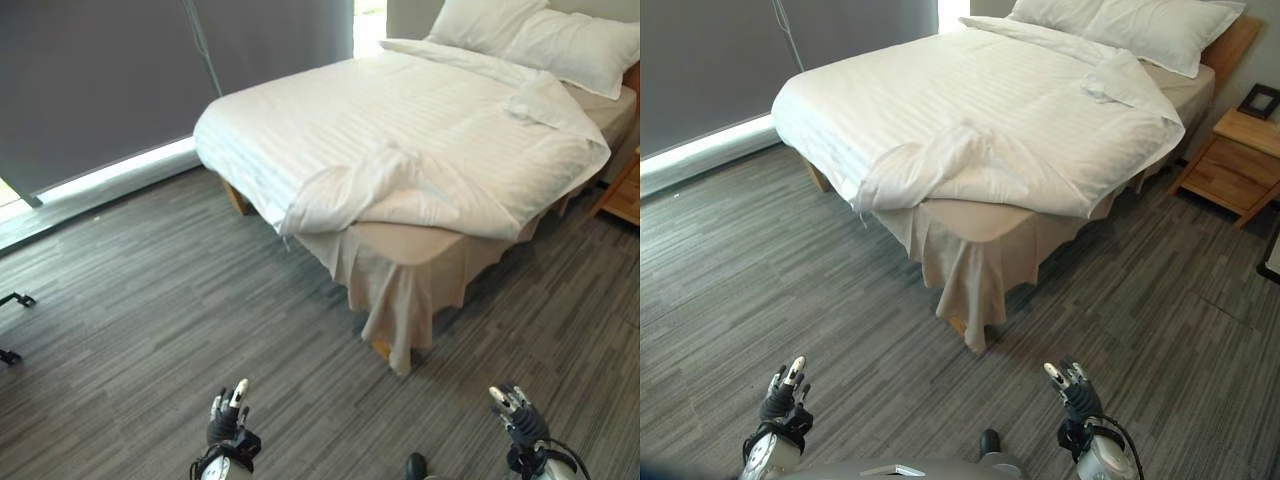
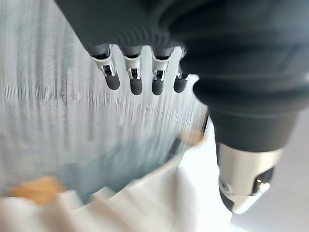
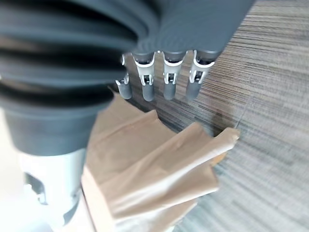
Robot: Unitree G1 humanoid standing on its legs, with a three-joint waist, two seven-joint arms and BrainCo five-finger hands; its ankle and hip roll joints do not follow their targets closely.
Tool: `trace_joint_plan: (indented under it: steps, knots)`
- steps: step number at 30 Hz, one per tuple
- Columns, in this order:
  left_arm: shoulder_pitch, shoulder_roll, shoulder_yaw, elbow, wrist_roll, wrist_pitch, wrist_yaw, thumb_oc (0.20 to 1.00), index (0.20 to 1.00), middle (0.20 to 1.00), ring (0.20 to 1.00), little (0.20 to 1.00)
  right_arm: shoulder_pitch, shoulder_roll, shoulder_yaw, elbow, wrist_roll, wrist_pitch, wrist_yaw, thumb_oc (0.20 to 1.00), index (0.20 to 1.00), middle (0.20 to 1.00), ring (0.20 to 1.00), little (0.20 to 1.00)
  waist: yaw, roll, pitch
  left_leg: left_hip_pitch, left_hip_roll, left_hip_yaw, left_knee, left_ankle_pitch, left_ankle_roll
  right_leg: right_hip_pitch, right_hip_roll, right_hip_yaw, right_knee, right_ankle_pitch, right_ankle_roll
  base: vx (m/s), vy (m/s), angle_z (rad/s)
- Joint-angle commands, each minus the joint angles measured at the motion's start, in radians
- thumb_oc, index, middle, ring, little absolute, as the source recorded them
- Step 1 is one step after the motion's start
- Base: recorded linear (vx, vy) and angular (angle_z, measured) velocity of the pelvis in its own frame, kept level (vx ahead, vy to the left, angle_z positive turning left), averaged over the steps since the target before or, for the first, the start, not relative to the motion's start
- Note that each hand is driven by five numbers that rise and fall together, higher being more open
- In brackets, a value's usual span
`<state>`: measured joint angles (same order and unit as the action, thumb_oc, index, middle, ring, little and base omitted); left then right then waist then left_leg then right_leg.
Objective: Making the bed.
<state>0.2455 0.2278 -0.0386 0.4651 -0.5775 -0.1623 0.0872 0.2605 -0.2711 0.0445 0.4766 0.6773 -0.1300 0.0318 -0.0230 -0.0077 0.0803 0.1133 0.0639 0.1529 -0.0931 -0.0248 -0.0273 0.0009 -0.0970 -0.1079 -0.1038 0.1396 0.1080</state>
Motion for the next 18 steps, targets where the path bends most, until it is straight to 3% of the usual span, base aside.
trace_joint_plan:
  steps: [1,5,9,12,13,15,16,17,18]
  knots:
    - [-0.089,0.083,0.013,-0.068,0.066,-0.033,-0.016,1.000,1.000,1.000,1.000,1.000,-0.051,-0.007,0.005,-0.049,-0.078,-0.028,0.003,1.000,1.000,1.000,1.000,1.000,0.012,-0.041,-0.013,-0.025,-0.008,-0.041,0.006,0.100,-0.013,0.065,-0.052,-0.051,0.022,-0.019,0.044,0.00,0.036,-0.05]
    - [-0.088,0.091,0.036,-0.074,0.070,-0.039,-0.013,1.000,1.000,1.000,1.000,1.000,-0.045,-0.003,-0.010,-0.031,-0.070,-0.020,0.006,1.000,1.000,1.000,1.000,1.000,0.011,-0.045,-0.017,-0.020,-0.014,-0.035,0.006,0.083,-0.008,0.063,-0.061,-0.048,0.024,-0.010,0.055,0.02,0.065,-0.03]
    - [-0.121,0.089,0.080,-0.028,0.030,-0.055,0.022,1.000,1.000,1.000,1.000,1.000,-0.063,-0.003,-0.009,-0.048,-0.038,-0.022,0.012,1.000,1.000,1.000,1.000,1.000,0.010,-0.051,-0.002,-0.011,-0.026,-0.024,0.008,0.061,0.008,0.030,-0.086,-0.029,0.106,-0.009,0.069,-0.01,0.074,-0.04]
    - [-0.131,0.102,0.106,-0.032,0.029,-0.061,0.039,1.000,1.000,1.000,1.000,1.000,-0.059,0.008,-0.018,-0.058,-0.013,-0.034,0.022,1.000,1.000,1.000,1.000,1.000,-0.005,-0.048,0.031,0.003,-0.040,-0.017,0.013,0.044,0.029,-0.058,-0.101,0.014,0.285,0.068,0.102,-0.02,0.151,-0.29]
    - [-0.125,0.130,0.129,-0.028,0.068,-0.071,0.017,1.000,1.000,1.000,1.000,1.000,-0.037,0.026,-0.031,-0.054,0.000,-0.041,0.032,1.000,1.000,1.000,1.000,1.000,-0.014,-0.026,0.063,0.030,-0.030,0.005,0.016,0.038,0.040,-0.184,-0.098,0.005,0.463,0.120,0.123,0.08,0.224,-0.48]
    - [-0.124,0.133,0.145,-0.026,0.066,-0.076,0.021,1.000,1.000,1.000,1.000,1.000,-0.024,0.030,-0.032,-0.054,-0.009,-0.036,0.034,1.000,1.000,1.000,1.000,1.000,-0.023,-0.024,0.065,0.054,-0.029,0.015,0.007,0.031,0.037,-0.218,-0.097,-0.025,0.453,0.116,0.120,0.19,0.086,-0.87]
    - [-0.123,0.139,0.183,-0.027,0.059,-0.089,0.028,1.000,1.000,1.000,1.000,1.000,0.016,0.034,-0.040,-0.048,-0.034,-0.030,0.043,1.000,1.000,1.000,1.000,1.000,-0.042,-0.034,0.061,0.086,-0.036,0.023,0.006,0.012,0.025,-0.239,-0.091,-0.083,0.336,0.108,0.112,0.38,-0.086,-0.61]
    - [-0.133,0.150,0.211,-0.033,0.054,-0.102,0.050,1.000,1.000,1.000,1.000,1.000,0.046,0.030,-0.044,-0.045,-0.028,-0.033,0.039,1.000,1.000,1.000,1.000,1.000,-0.067,-0.045,0.058,0.114,-0.036,0.003,0.006,-0.012,0.011,-0.238,-0.053,-0.104,0.221,0.109,0.105,0.39,-0.086,-0.02]
    - [-0.132,0.150,0.211,-0.033,0.054,-0.101,0.050,1.000,1.000,1.000,1.000,1.000,0.046,0.030,-0.044,-0.045,-0.028,-0.033,0.039,1.000,1.000,1.000,1.000,1.000,-0.069,-0.042,0.059,0.116,-0.032,0.001,0.006,-0.014,0.010,-0.233,-0.050,-0.107,0.217,0.109,0.104,0.38,-0.138,0.54]
